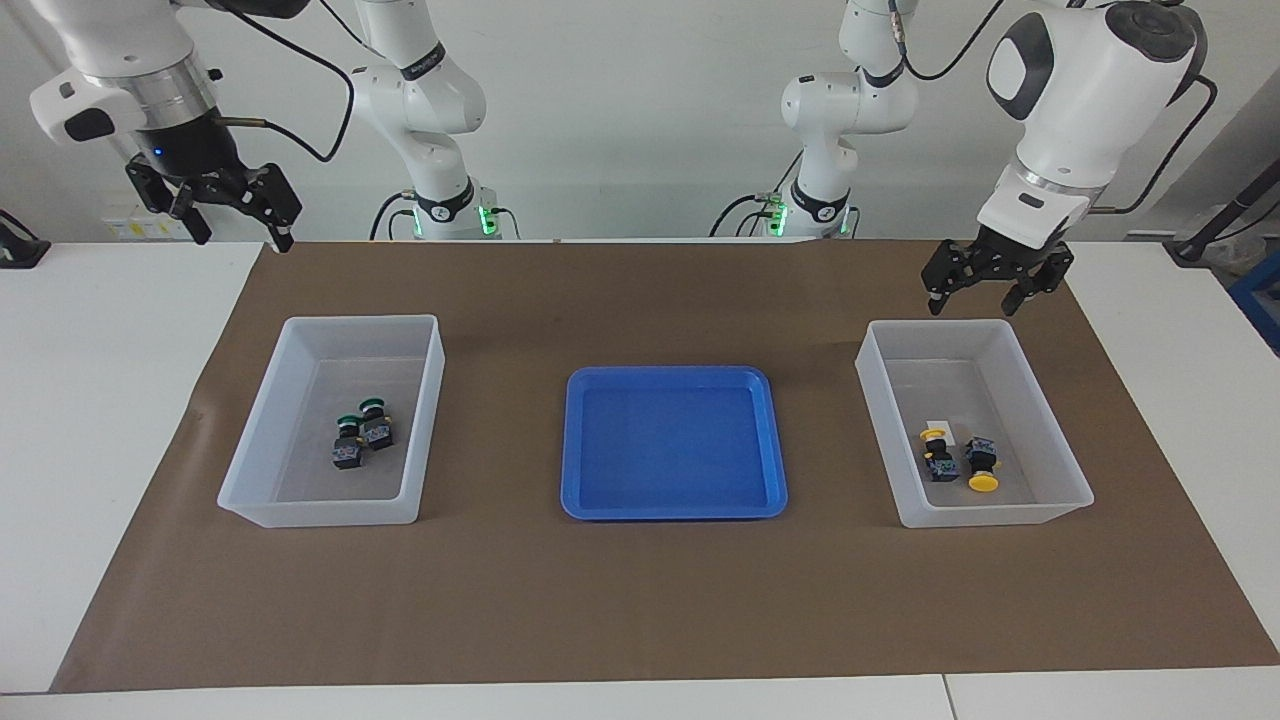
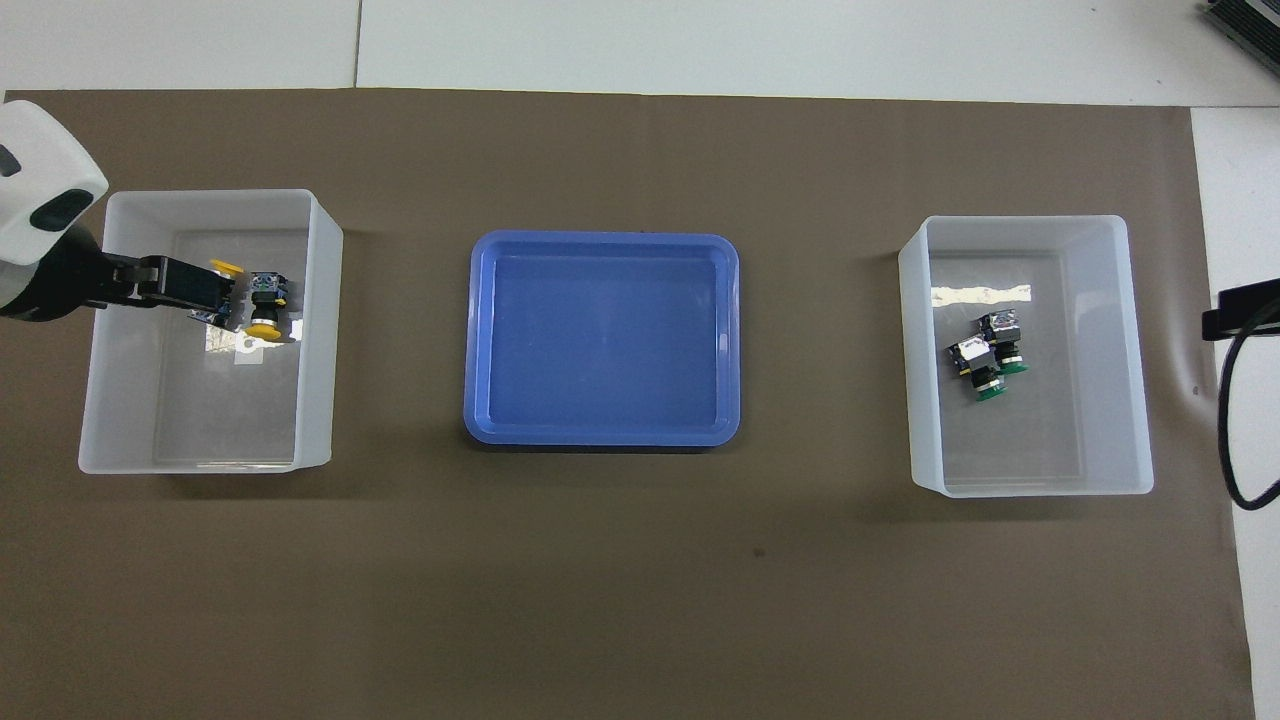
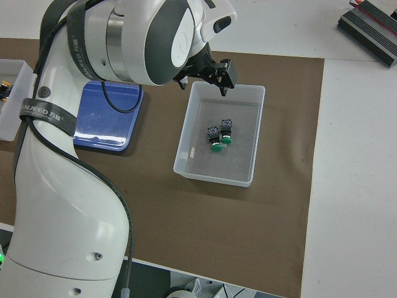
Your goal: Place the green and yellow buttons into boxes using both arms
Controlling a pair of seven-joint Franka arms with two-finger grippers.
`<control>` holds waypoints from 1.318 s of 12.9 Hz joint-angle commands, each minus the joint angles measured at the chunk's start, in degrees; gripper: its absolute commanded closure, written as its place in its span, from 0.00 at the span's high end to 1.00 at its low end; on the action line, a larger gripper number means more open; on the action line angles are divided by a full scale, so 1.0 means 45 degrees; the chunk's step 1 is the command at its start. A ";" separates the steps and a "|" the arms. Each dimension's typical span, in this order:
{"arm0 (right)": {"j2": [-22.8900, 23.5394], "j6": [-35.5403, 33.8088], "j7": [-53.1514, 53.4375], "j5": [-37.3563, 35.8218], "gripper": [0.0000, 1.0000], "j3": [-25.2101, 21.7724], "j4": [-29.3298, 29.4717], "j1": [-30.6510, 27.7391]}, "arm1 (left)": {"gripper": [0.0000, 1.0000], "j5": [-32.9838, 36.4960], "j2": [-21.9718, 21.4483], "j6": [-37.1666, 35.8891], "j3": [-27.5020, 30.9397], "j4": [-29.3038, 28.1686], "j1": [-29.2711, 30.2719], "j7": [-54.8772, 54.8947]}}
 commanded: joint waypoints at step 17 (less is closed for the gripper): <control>-0.0236 -0.0768 -0.0452 -0.0103 1.00 -0.0874 -0.0328 0.1266 | 1.00 -0.0097 -0.0298 -0.0222 0.0028 -0.0205 0.0123 -0.0029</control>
